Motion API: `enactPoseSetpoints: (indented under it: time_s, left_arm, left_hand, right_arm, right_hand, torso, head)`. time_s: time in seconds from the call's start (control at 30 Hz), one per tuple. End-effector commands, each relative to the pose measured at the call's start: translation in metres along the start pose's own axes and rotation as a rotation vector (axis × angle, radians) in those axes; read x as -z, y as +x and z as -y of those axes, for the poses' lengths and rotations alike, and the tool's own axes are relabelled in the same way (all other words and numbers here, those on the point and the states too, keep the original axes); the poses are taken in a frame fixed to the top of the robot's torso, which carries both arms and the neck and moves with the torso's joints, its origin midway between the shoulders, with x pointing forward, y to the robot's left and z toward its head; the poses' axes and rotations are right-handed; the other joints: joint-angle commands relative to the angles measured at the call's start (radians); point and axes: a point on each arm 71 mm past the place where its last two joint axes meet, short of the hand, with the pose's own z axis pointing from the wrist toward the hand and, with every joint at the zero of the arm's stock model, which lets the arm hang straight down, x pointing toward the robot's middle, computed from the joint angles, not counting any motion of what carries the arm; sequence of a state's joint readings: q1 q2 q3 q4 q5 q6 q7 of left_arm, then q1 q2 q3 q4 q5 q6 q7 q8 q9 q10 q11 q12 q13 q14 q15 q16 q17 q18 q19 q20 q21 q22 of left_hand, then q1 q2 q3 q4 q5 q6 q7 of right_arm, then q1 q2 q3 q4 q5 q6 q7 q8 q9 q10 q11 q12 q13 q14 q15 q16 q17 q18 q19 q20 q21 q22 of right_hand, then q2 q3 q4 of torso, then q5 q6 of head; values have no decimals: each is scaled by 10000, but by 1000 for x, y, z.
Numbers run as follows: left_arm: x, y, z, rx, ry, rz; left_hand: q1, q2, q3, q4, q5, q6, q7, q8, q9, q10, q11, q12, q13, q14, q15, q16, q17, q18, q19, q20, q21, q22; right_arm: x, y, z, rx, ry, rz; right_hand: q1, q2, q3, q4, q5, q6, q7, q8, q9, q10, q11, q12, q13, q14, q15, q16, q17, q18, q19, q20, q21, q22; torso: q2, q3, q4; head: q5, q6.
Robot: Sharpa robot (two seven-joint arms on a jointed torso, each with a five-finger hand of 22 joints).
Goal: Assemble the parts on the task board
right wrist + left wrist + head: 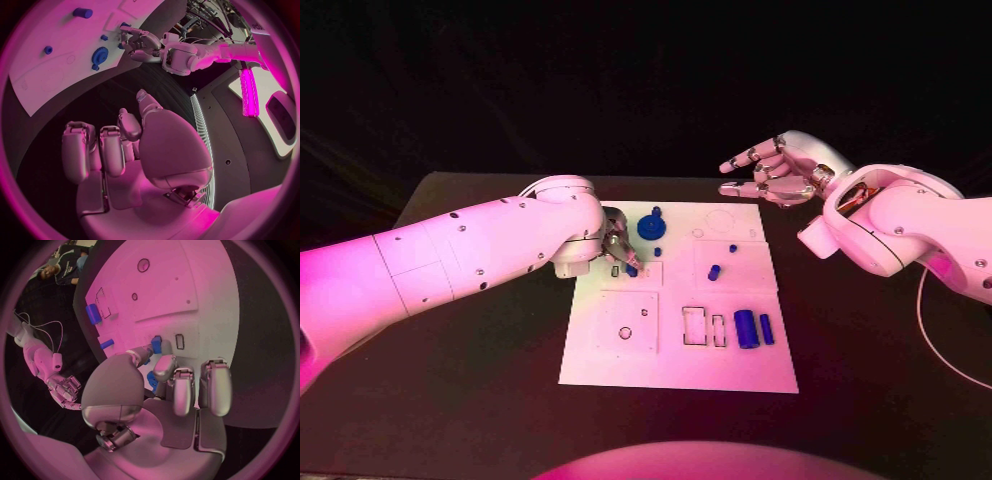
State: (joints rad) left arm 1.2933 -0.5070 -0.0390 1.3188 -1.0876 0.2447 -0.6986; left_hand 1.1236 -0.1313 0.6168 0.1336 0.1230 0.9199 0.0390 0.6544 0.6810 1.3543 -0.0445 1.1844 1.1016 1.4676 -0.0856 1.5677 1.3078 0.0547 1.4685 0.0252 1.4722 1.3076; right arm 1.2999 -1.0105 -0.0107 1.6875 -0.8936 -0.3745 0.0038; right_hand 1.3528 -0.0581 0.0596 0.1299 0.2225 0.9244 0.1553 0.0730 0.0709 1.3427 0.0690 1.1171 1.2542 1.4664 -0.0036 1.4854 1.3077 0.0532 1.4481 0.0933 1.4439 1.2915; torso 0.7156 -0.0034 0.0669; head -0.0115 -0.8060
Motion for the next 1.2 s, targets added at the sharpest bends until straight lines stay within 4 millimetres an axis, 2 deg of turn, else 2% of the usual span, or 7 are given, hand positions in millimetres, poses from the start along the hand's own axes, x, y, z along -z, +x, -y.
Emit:
enactPoseSetpoints:
  time_s: [0.03,0.43,0.63,0.9,1.2]
  left_arm:
    - [-1,4,-4,-130,-895,-377]
    - [-4,3,-5,-138,-1007,-425]
    - [-4,3,-7,-144,-1077,-444]
    - [-5,2,-8,-160,-1157,-471]
    - [-5,1,-11,-23,-1211,-351]
  left_hand:
    - [-195,14,509,-532,12,230,-159,28,7,87,10,55,37,1032,-95,31,2630,-172,227,-69,56,1052]
    - [-899,53,-42,-225,-5,508,-236,33,6,217,-51,150,134,1032,-142,31,2630,-206,304,-120,131,1201]
    - [-1495,3,-750,144,-40,677,-254,46,12,269,-65,173,161,1032,-152,31,2630,-219,335,-132,159,1263]
    - [-1851,-9,-1649,443,-60,755,-259,18,11,297,-71,181,180,1032,-164,31,2630,-232,365,-146,186,1327]
    - [-1908,167,-2731,768,-56,798,-291,-24,18,324,-97,192,212,1032,-190,31,2630,-240,387,-172,198,1374]
  right_arm:
    - [0,2,-1,-1,-117,-160]
    - [0,3,-2,-4,-133,-194]
    - [0,3,-2,-3,-108,-176]
    - [0,2,-1,3,-60,-118]
    - [0,2,-1,7,-39,-79]
  right_hand:
    - [-101,-9,-14,34,55,88,8,-27,-4,-24,-29,-2,-7,684,-73,-69,1004,47,-83,1,-59,-12]
    - [-112,-10,-22,39,57,93,7,-26,-4,-39,-29,-31,-28,678,-74,-85,976,53,-95,1,-73,-39]
    - [-128,-12,-32,46,57,96,7,-26,-4,-44,-29,-39,-34,673,-75,-99,954,56,-102,0,-81,-54]
    - [-186,-1,-63,79,64,101,6,-30,-5,-48,-29,-45,-43,669,-76,-115,933,57,-105,-2,-88,-64]
    - [-284,30,-110,140,85,104,5,-37,-7,-53,-29,-51,-54,667,-77,-129,919,59,-108,-4,-98,-75]
  torso:
    - [5,-9,-5]
    - [-1,-9,5]
    - [1,-9,2]
    - [-3,-7,-4]
    - [-1,-10,-5]
  head:
    - [-2,-7]
    - [-21,-46]
    - [-19,-57]
    - [-14,-63]
    - [-37,-30]
